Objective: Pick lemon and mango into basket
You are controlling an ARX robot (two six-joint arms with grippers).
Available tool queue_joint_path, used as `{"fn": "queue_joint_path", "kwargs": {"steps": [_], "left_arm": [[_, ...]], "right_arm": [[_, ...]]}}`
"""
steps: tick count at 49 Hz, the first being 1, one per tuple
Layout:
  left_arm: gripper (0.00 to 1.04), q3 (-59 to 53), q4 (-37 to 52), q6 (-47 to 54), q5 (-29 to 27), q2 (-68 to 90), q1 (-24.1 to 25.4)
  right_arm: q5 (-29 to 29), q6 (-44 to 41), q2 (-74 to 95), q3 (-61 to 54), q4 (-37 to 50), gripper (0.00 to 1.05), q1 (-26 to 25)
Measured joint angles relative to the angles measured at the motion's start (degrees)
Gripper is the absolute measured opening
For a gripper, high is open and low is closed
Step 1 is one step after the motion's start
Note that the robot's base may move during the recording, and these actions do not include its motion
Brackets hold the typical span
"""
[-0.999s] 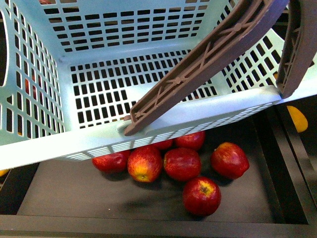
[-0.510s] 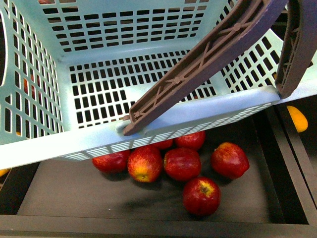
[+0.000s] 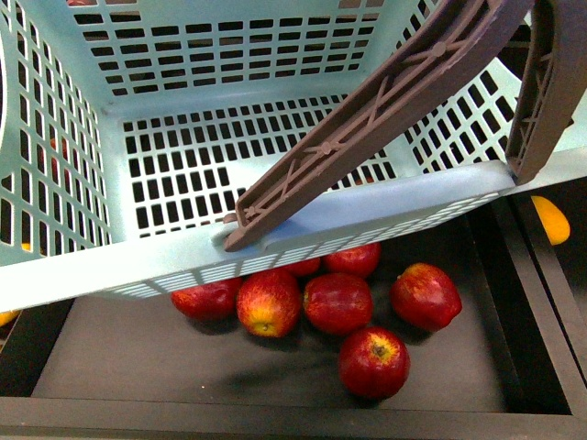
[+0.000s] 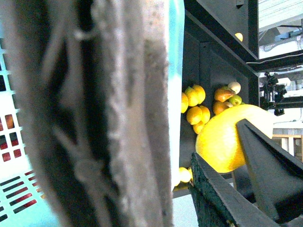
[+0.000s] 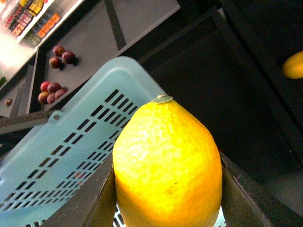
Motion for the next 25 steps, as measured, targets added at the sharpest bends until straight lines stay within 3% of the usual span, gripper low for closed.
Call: {"fn": "queue_joint_path", "kwargs": {"steps": [8, 15, 22, 25], "left_arm": [[0.29, 0.0, 0.0, 0.0, 0.0, 0.0, 0.0], [0.29, 0.0, 0.0, 0.0, 0.0, 0.0, 0.0], [0.29, 0.0, 0.0, 0.1, 0.2, 0.0, 0.0], [0.29, 0.0, 0.0, -0.1, 0.1, 0.0, 0.0]], "right_arm": [[0.9, -0.5, 1.8, -0.1, 0.8, 0.5, 2.6], [1.4, -1.1, 2.8, -0.7, 1.0, 0.7, 4.5], [1.4, -1.5, 2.6, -1.8, 1.0, 0.97, 5.2], [1.7, -1.5, 1.4, -2.7, 0.9, 0.96, 4.4]]}}
